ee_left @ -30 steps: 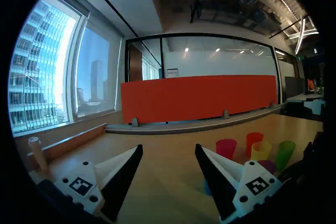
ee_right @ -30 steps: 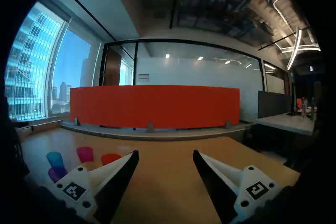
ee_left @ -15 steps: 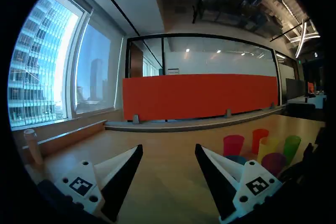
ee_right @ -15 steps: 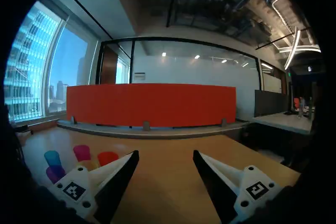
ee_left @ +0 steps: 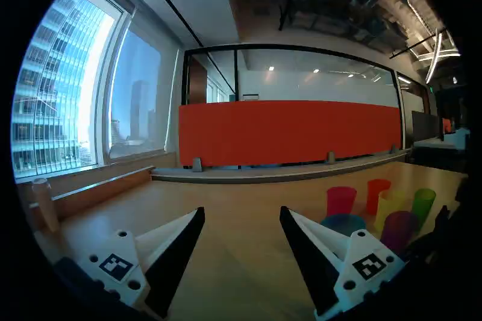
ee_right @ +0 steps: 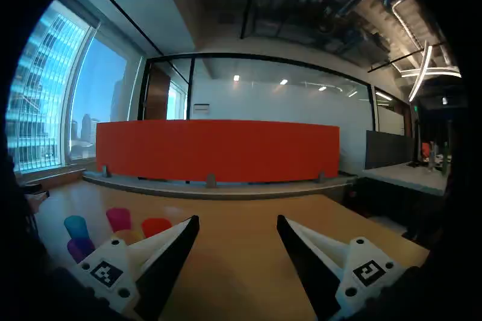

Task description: Pour water

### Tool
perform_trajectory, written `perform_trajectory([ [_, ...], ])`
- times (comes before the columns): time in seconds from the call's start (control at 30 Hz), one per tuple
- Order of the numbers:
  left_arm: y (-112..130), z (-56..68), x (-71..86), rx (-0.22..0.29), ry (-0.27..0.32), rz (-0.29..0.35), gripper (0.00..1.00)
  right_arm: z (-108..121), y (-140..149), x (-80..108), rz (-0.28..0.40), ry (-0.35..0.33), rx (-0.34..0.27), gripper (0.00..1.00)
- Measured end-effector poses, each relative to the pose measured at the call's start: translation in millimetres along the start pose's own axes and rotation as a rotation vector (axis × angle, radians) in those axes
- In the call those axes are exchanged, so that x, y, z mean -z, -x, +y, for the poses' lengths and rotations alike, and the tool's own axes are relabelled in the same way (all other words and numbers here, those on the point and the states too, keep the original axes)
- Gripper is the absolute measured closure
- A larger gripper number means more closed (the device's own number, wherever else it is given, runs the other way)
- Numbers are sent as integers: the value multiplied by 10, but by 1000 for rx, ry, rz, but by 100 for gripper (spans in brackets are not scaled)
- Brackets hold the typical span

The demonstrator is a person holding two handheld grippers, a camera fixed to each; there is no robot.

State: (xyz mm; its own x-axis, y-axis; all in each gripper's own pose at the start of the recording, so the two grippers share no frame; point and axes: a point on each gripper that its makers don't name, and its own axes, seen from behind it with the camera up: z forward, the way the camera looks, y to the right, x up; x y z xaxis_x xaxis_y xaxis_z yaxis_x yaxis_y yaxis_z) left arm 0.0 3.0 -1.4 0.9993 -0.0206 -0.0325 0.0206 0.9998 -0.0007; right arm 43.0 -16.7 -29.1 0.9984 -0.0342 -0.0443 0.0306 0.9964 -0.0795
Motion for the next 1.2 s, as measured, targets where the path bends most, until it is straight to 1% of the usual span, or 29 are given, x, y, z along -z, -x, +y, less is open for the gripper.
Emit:
perform_trajectory([
  [0.2, 23, -6, 6, 21, 5, -1, 8, 24, -23, 3, 3, 6, -7, 0],
  [0.97, 28, 13, 14, 20, 14, -4, 8, 82, -125, 50, 25, 4, -8, 0],
  [1.2, 25, 18, 17, 20, 15, -4, 8, 121, -106, 51, 26, 5, -9, 0],
])
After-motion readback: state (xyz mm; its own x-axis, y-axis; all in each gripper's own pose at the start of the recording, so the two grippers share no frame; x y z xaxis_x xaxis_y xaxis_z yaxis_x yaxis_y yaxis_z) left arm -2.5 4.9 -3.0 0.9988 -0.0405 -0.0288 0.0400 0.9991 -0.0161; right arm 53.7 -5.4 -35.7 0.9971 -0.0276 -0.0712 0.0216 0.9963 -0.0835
